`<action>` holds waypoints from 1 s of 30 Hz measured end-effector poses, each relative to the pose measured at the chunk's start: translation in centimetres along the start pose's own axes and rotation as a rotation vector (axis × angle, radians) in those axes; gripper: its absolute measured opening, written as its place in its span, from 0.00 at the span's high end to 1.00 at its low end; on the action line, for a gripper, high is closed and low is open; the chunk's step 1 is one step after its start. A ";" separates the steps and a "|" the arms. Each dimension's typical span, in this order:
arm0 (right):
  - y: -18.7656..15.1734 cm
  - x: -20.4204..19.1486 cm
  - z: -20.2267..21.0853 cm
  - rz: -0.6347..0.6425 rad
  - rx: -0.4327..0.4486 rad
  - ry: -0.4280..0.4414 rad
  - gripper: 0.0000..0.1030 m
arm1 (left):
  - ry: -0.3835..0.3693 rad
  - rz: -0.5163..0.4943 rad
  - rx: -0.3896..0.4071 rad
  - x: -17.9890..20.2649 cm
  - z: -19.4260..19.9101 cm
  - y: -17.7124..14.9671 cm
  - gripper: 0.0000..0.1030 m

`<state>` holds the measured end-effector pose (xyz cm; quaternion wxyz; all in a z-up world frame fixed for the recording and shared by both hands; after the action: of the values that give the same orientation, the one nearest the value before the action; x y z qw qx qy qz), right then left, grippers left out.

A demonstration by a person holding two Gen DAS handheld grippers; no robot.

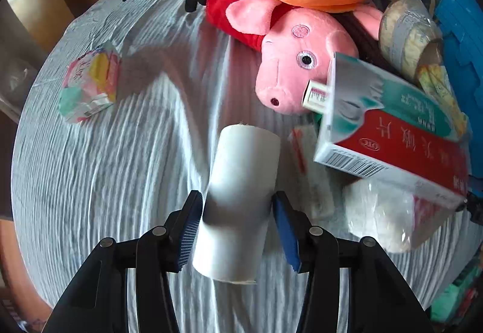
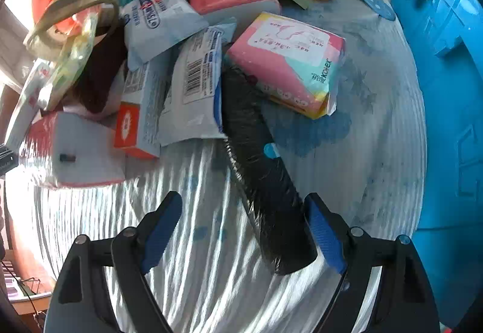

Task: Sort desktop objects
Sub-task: 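Grasp the white paper roll with left tool while right tool grasps the black wrapped tube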

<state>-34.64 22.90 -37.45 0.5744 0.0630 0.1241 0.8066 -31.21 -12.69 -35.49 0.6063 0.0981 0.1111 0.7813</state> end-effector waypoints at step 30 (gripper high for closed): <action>0.7 -0.3 -1.8 0.088 0.012 -0.072 0.64 | -0.007 0.039 0.000 -3.2 3.0 -2.9 0.54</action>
<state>-35.64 22.19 -38.92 0.5419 0.1009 0.1056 0.8276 -26.86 -14.93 -33.58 0.5914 0.1029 0.1073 0.7925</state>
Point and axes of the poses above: each gripper's, at about its wrist camera, not at the fingertips, and z roughly against the way its jaws point, x to its right, y to its top, the point moved 7 cm from there along -z, roughly the way its jaws point, and after that the axes turned 6 degrees about z, right-handed, at the moved point
